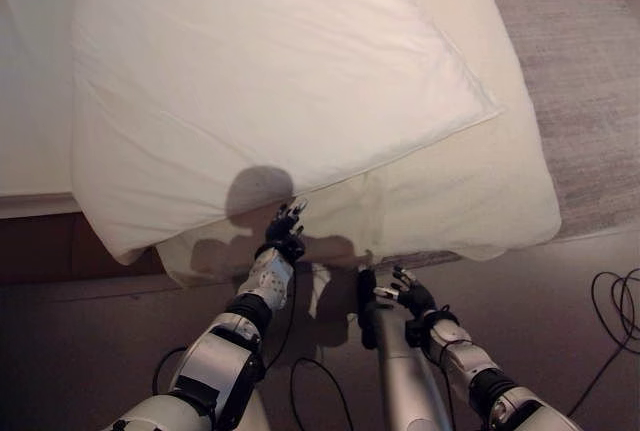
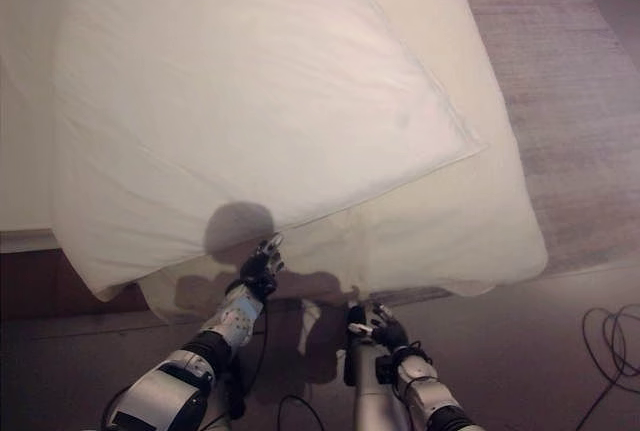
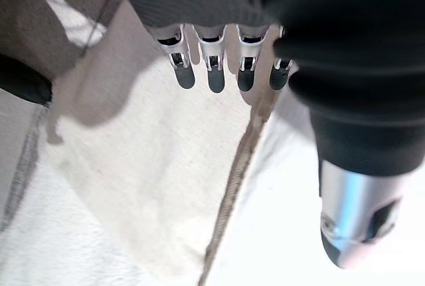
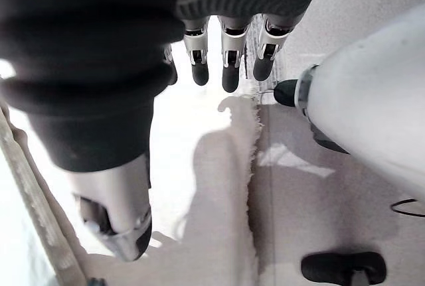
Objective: Make the bed
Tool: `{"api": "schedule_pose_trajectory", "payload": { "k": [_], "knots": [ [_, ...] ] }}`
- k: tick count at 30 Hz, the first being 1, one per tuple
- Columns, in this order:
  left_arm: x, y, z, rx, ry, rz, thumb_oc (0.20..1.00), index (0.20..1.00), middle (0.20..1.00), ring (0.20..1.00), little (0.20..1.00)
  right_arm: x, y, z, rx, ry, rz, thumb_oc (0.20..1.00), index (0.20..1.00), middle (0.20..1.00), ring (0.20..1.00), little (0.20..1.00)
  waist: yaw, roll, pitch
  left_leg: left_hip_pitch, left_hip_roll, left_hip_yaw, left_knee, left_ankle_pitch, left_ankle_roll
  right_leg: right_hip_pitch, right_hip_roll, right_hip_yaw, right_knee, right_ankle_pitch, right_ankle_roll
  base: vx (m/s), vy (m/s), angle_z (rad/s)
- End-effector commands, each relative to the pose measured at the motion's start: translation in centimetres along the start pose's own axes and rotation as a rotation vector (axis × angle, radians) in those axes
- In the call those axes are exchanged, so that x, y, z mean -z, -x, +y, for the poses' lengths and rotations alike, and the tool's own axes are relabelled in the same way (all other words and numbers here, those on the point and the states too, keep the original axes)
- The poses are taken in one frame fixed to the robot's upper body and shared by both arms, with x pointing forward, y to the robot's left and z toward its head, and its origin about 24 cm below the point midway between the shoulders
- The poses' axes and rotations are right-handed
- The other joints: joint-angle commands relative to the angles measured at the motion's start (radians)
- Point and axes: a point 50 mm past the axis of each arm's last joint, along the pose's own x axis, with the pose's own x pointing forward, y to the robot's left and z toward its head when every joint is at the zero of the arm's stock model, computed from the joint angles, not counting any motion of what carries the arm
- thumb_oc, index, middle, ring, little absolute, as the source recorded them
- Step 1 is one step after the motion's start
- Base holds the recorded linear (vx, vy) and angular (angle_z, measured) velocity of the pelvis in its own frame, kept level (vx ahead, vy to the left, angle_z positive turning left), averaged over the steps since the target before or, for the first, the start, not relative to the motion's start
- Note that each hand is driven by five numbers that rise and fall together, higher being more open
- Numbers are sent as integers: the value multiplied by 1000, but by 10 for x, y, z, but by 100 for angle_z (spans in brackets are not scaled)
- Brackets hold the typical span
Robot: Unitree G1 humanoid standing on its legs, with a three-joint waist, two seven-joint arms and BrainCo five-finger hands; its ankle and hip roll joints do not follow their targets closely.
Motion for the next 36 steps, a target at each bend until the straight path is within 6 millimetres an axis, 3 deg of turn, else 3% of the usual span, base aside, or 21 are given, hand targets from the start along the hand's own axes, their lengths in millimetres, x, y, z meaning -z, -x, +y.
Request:
{"api": "schedule_pose_trajectory", "payload": {
  "k": [1, 9, 21, 26, 28, 29, 30, 36],
  "knots": [
    [-16, -4, -15, 28, 107, -49, 1000, 1000, 1000, 1000, 1000, -3, 3, 7, -27, -7, -45, 1000, 1000, 1000, 1000, 1000, -10, -16, -53, -100, -39, 27, 42, 0, 79, -9, 53, -68, -52, 24, -4, 0, 0, 0],
    [-36, -7, -17, 22, 231, -111, 1000, 1000, 1000, 1000, 1000, -1, 5, 11, -32, -28, -49, 1000, 1000, 1000, 1000, 1000, -22, -27, -56, -127, -31, 22, 46, 6, 72, -34, 64, -64, -56, 21, -13, 7, -23, -4],
    [-95, -11, -34, 55, 330, -269, 1000, 1000, 1000, 1000, 1000, 14, 12, 6, 1, -52, -15, 1000, 1000, 1000, 1000, 1000, -35, -23, -77, -172, -18, 16, 59, 8, 65, -81, 67, -68, -40, 17, -19, 6, -15, 0],
    [-105, -9, -42, 90, 351, -298, 1000, 1000, 1000, 1000, 1000, 20, 15, 7, 6, -62, 0, 1000, 1000, 1000, 1000, 1000, -32, -15, -84, -168, -17, 9, 58, -14, 55, -81, 69, -63, -34, 1, -9, 29, 0, 0],
    [-106, -9, -45, 100, 356, -304, 1000, 1000, 1000, 1000, 1000, 21, 15, 7, 7, -63, 3, 1000, 1000, 1000, 1000, 1000, -31, -18, -81, -181, -18, 15, 61, 5, 64, -90, 65, -69, -38, 18, -18, -33, 2, -1],
    [-107, -8, -47, 108, 363, -309, 1000, 1000, 1000, 1000, 1000, 22, 16, 7, 9, -64, 7, 1000, 1000, 1000, 1000, 1000, -28, -13, -85, -168, -17, 8, 56, -15, 55, -81, 69, -64, -35, 1, -8, 0, 0, 0],
    [-107, -6, -54, 138, 374, -317, 1000, 1000, 1000, 1000, 1000, 24, 16, 8, 15, -71, 8, 1000, 1000, 1000, 1000, 1000, -27, -14, -80, -182, -18, 14, 59, 5, 66, -89, 62, -71, -39, 19, -17, 73, -6, -3],
    [-104, -4, -63, 167, 403, -320, 1000, 1000, 1000, 1000, 1000, 23, 16, 10, 20, -80, 1, 1000, 1000, 1000, 1000, 1000, -18, -7, -80, -170, -22, 5, 56, -15, 57, -82, 65, -66, -32, 1, -9, 12, -3, 1]
  ]
}}
